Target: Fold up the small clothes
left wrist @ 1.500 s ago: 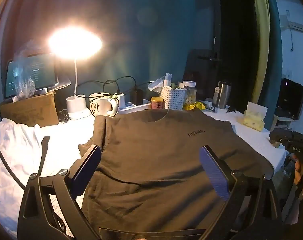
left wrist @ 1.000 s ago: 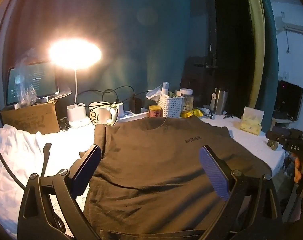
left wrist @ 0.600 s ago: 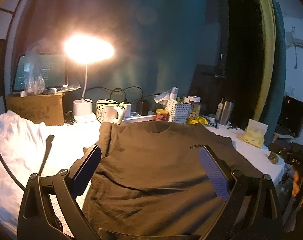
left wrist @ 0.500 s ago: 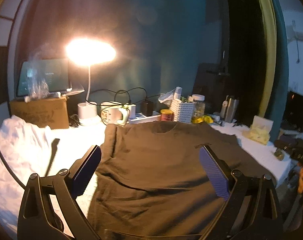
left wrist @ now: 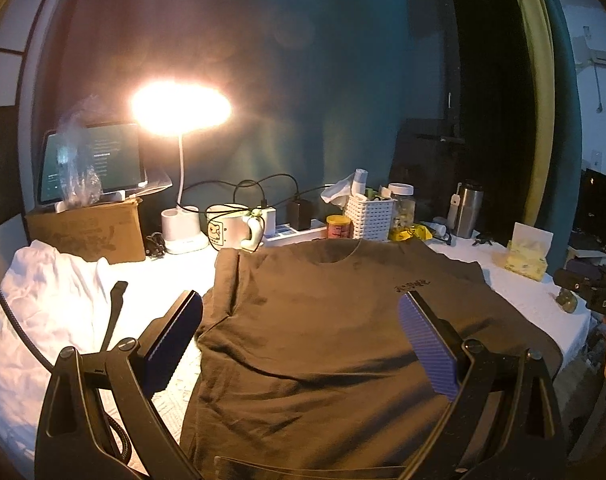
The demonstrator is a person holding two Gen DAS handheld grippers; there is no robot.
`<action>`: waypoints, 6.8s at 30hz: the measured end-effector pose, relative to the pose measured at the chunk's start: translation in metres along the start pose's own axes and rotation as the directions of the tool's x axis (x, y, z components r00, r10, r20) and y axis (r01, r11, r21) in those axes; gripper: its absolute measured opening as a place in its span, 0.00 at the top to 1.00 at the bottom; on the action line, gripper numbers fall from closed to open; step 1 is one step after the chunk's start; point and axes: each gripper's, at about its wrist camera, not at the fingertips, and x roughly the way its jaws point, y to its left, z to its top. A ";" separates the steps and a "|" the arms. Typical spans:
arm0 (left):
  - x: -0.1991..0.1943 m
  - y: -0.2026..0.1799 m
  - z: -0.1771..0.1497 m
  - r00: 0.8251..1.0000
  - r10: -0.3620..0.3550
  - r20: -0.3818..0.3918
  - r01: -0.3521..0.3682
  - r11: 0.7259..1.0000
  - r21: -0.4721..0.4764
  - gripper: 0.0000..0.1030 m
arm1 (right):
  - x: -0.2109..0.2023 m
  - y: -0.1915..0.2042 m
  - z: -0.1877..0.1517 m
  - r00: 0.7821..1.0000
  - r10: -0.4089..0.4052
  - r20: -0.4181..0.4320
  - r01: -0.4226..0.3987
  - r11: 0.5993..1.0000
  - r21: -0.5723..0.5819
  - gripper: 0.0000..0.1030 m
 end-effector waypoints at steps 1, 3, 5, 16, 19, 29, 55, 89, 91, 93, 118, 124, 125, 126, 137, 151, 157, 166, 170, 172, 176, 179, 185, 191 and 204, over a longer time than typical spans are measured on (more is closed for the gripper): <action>0.000 0.001 0.001 1.000 -0.002 -0.001 0.002 1.000 -0.001 0.05 | 0.000 -0.001 0.000 1.000 0.000 -0.001 0.000 1.000 0.001 0.40; 0.001 0.001 0.001 1.000 -0.010 -0.008 0.010 1.000 -0.005 0.05 | 0.000 -0.001 0.000 1.000 0.000 0.000 0.000 1.000 0.000 0.40; 0.002 0.002 0.001 1.000 -0.013 -0.019 0.013 1.000 -0.009 0.05 | 0.000 -0.001 0.000 1.000 0.000 0.000 0.000 1.000 0.001 0.40; -0.005 0.000 0.004 1.000 0.006 0.026 -0.007 1.000 0.018 0.01 | 0.001 -0.004 0.001 1.000 0.000 0.001 0.000 1.000 0.008 0.40; -0.005 0.001 0.004 1.000 -0.008 0.024 0.008 1.000 0.019 0.01 | 0.001 -0.004 0.001 1.000 -0.001 0.001 0.001 1.000 0.006 0.40; -0.006 -0.011 0.003 0.999 -0.024 0.035 0.022 0.998 0.067 0.01 | 0.001 -0.002 0.001 1.000 -0.002 0.002 0.002 1.000 0.006 0.40; 0.016 -0.002 0.020 0.999 -0.044 0.011 0.044 0.998 0.040 0.01 | 0.027 0.002 0.015 0.999 0.004 -0.035 -0.004 1.000 -0.003 0.40; 0.163 0.017 0.047 0.973 0.031 -0.229 -0.027 0.999 0.019 0.01 | 0.234 -0.114 0.042 0.952 0.009 -0.307 0.049 0.982 0.180 0.40; 0.168 0.016 0.047 0.972 0.036 -0.233 -0.030 0.999 0.026 0.01 | 0.245 -0.120 0.039 0.946 0.008 -0.324 0.058 0.979 0.194 0.40; 0.175 0.017 0.048 0.970 0.040 -0.241 -0.034 0.999 0.028 0.01 | 0.255 -0.127 0.037 0.940 0.009 -0.342 0.067 0.975 0.212 0.40; 0.185 0.020 0.049 0.966 0.036 -0.255 -0.035 0.999 0.008 0.01 | 0.230 -0.103 0.065 0.979 0.138 -0.150 -0.118 0.983 0.137 0.93; 0.177 0.022 0.047 0.969 0.020 -0.246 -0.024 1.000 -0.011 0.01 | 0.212 -0.055 0.064 0.969 0.213 -0.126 -0.217 0.976 -0.017 0.93; 0.176 0.023 0.046 0.969 0.020 -0.245 -0.023 1.000 -0.010 0.01 | 0.211 -0.047 0.062 0.965 0.222 -0.136 -0.229 0.973 -0.035 0.93; 0.174 0.023 0.045 0.969 0.019 -0.245 -0.022 1.000 -0.011 0.01 | 0.212 -0.038 0.058 0.961 0.233 -0.153 -0.244 0.968 -0.062 0.93; 0.163 0.035 0.028 0.958 0.021 -0.288 -0.033 0.999 -0.035 0.01 | 0.222 0.028 0.005 0.877 0.278 -0.392 -0.382 0.899 -0.216 0.88; 0.155 0.061 0.018 0.949 0.040 -0.313 -0.069 0.994 -0.084 0.01 | 0.201 0.054 -0.001 0.849 0.289 -0.443 -0.418 0.879 -0.229 0.57; 0.151 0.078 0.019 0.952 0.054 -0.301 -0.088 0.991 -0.102 0.01 | 0.193 0.064 0.017 0.867 0.289 -0.407 -0.406 0.882 -0.239 0.57; 0.150 0.109 0.014 0.949 0.087 -0.302 -0.125 0.986 -0.110 0.01 | 0.194 0.073 0.036 0.898 0.245 -0.365 -0.347 0.906 -0.244 0.57; 0.155 0.135 0.008 0.946 0.078 -0.316 -0.131 0.980 -0.151 0.11 | 0.199 0.072 0.040 0.909 0.224 -0.352 -0.314 0.923 -0.224 0.57; 0.161 0.146 0.004 0.937 0.070 -0.341 -0.138 0.974 -0.178 0.25 | 0.202 0.072 0.040 0.910 0.215 -0.355 -0.303 0.929 -0.214 0.57; 0.174 0.167 -0.006 0.925 0.045 -0.377 -0.142 0.962 -0.233 0.35 | 0.208 0.072 0.039 0.909 0.204 -0.362 -0.292 0.933 -0.208 0.57; 0.188 0.171 -0.010 0.914 0.003 -0.405 -0.112 0.963 -0.245 0.42 | 0.212 0.072 0.037 0.907 0.201 -0.370 -0.291 0.935 -0.204 0.57; 0.223 0.164 -0.021 0.855 -0.041 -0.517 -0.081 0.974 -0.210 0.60 | 0.216 0.066 0.035 0.906 0.202 -0.373 -0.285 0.941 -0.182 0.57; 0.227 0.147 -0.026 0.833 0.032 -0.552 -0.103 0.990 -0.099 0.87 | 0.221 0.059 0.030 0.895 0.226 -0.384 -0.301 0.943 -0.145 0.57; 0.178 0.157 0.004 0.915 0.055 -0.400 -0.159 0.959 -0.233 0.98 | 0.225 0.051 0.031 0.896 0.250 -0.367 -0.314 0.941 -0.128 0.57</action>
